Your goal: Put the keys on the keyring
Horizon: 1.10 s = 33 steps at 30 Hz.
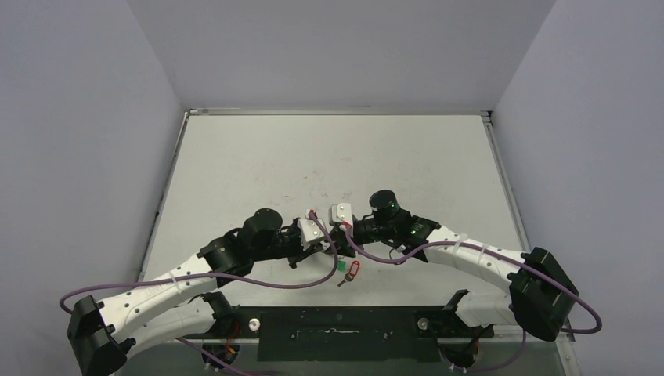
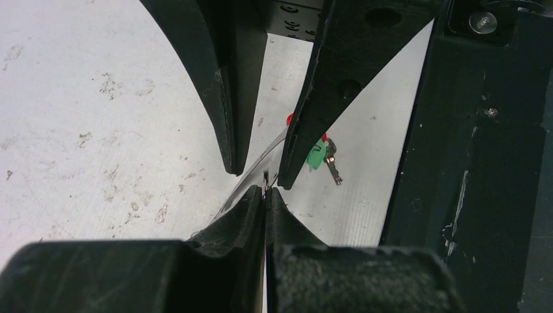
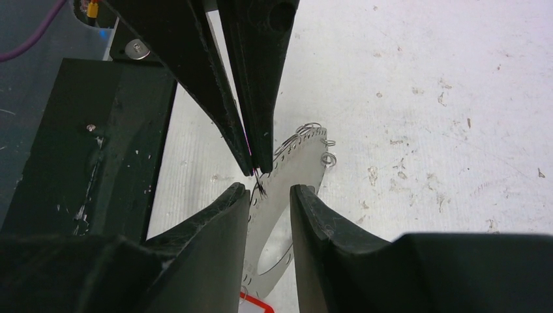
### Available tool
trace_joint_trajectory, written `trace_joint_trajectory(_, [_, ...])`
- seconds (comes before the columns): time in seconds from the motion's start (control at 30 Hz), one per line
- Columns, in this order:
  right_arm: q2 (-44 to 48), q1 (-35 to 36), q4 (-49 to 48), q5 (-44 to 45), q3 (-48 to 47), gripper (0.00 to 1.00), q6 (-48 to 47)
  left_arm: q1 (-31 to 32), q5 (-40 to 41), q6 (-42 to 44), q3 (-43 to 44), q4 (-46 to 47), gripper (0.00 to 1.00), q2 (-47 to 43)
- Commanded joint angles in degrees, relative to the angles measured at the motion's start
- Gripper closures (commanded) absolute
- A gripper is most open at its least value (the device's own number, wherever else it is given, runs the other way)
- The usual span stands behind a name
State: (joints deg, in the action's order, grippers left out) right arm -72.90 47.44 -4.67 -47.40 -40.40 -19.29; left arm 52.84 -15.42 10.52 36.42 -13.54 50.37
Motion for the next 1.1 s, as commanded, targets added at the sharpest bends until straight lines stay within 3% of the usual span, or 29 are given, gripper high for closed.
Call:
trace_joint_trajectory(0.0, [2.21, 0.46, -2.75, 0.11, -2.13, 0.71, -0.09, 0.33, -1.06, 0.99, 3.13, 2.02, 1.00, -0.39])
trace_joint_trajectory(0.23, [1.63, 0.46, -2.13, -1.37, -3.61, 0.72, 1.68, 0.36, -1.09, 1.42, 3.26, 1.39, 1.00, -0.53])
trace_joint_trajectory(0.4, [3.27, 0.46, -2.49, -1.90, -3.47, 0.57, 1.61, 0.34, -0.84, 1.77, 3.54, 0.92, 1.00, -0.66])
trace_joint_trajectory(0.5, [3.64, 0.46, -2.45, -1.25, -2.91, 0.56, 0.92, 0.33, -0.98, 1.86, 3.60, 1.10, 1.00, -0.71])
trace_joint_trajectory(0.73, [0.94, 0.00, -2.75, -2.63, -1.96, 0.72, -0.13, 0.34, -1.50, 1.96, 3.82, 1.48, 1.00, -0.54])
trace_joint_trajectory(1.0, [-1.26, 0.09, -3.38, -3.90, -2.13, 0.80, -0.35, 0.33, -1.89, 1.78, 3.82, 1.93, 1.00, -0.39])
trace_joint_trajectory(1.07, [-1.41, 0.02, -3.33, -4.06, -2.22, 0.90, -0.48, 0.33, -1.92, 1.73, 3.78, 2.17, 1.00, -0.36])
